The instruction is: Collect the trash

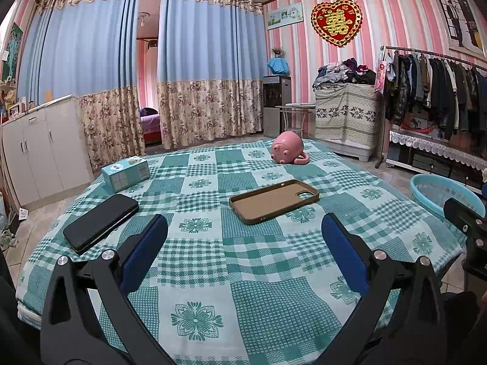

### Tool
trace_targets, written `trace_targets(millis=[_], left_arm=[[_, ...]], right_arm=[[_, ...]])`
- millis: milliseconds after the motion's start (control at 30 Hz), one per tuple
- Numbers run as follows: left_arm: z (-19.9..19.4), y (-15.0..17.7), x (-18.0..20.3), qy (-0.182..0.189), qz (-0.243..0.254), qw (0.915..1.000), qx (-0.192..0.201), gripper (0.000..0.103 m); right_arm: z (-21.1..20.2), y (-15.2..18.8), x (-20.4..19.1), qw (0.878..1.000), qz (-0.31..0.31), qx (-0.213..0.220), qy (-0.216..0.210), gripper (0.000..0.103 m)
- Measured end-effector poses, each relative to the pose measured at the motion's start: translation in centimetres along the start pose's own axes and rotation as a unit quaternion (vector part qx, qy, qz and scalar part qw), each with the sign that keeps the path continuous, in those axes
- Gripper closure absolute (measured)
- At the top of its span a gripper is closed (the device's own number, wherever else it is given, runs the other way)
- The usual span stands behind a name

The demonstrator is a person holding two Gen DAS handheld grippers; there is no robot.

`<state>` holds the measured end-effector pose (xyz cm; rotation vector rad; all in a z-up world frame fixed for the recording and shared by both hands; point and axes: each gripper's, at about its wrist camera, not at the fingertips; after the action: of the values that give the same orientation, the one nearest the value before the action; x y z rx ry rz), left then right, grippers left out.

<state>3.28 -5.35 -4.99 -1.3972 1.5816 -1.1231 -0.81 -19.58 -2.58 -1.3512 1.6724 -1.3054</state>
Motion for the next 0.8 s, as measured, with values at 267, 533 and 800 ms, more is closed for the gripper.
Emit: trace_targets(millis=[267, 533, 800], left_arm=[[0.0, 0.01, 0.03, 0.0, 0.0, 1.0, 0.0, 0.005], [-0.29, -0.26, -0.13, 0.002, 0.001, 1.0, 0.007, 0.005], [-0.44, -0.21, 0.13, 0.003, 0.013, 0.9998, 0.012, 0.005]], right_arm=[[0.0, 0.01, -0.04, 1.0, 0.0, 0.0, 0.0, 0.004], [-0.03, -0.01, 0.02, 1.0, -0.001, 0.0, 0.001, 0.004], [-0.04, 0.01, -0.01, 1.0, 0.0, -0.001, 0.001, 0.004]])
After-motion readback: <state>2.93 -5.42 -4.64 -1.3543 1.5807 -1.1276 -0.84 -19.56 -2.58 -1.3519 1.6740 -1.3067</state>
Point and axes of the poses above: each gripper's, at about its wrist camera, not at the fingertips, and z roughly the way its jaws point, x to its right, y to its underside, and after that the axes turned 10 degrees about y, right-handed
